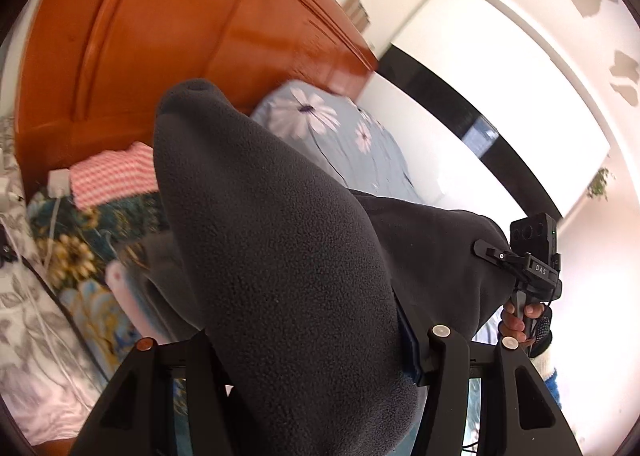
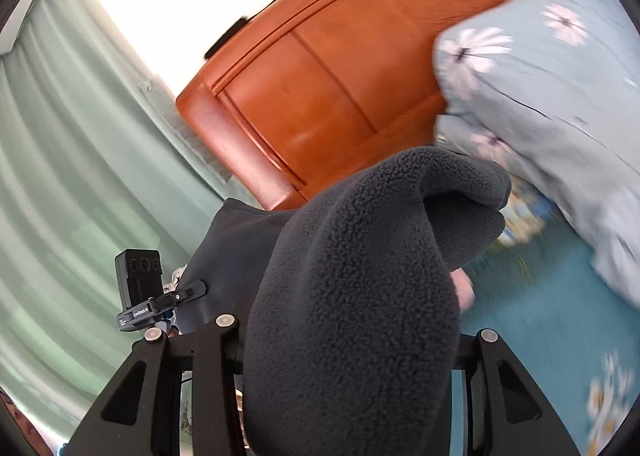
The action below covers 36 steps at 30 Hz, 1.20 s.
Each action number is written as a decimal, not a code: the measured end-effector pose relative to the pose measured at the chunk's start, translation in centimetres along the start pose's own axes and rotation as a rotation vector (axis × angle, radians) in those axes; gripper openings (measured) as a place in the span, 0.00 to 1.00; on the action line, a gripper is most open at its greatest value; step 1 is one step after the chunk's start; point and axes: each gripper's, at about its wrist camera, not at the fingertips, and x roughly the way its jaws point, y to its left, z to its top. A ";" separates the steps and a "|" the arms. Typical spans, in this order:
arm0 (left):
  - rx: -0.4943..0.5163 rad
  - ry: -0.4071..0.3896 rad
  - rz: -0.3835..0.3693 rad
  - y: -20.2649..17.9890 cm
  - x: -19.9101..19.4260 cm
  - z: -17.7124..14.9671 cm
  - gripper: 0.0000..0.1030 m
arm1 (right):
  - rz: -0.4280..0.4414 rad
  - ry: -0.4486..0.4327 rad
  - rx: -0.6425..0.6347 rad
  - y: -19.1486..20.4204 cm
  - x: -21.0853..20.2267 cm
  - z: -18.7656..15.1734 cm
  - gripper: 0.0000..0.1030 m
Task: Fold clothes
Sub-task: 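Lift the folded jacket with both grippers and carry it toward the headboard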
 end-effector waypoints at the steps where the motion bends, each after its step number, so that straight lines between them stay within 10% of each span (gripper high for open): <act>1: -0.012 -0.014 0.011 0.6 0.6 0.4 0.57 | 0.009 0.011 -0.008 -0.2 1.5 1.3 0.44; 6: -0.033 -0.078 0.071 5.4 -2.5 0.3 0.57 | 0.083 0.071 -0.057 -2.1 8.7 5.8 0.44; 13: -0.104 -0.136 0.107 7.8 3.9 -3.8 0.57 | 0.185 0.165 -0.070 -6.7 16.8 7.7 0.44; 30: -0.232 -0.093 0.077 10.3 6.7 -10.6 0.63 | 0.203 0.236 0.186 -20.0 22.2 2.5 0.56; 36: -0.228 -0.080 0.092 10.1 5.8 -10.6 0.66 | 0.199 0.211 0.157 -19.2 20.1 2.5 0.62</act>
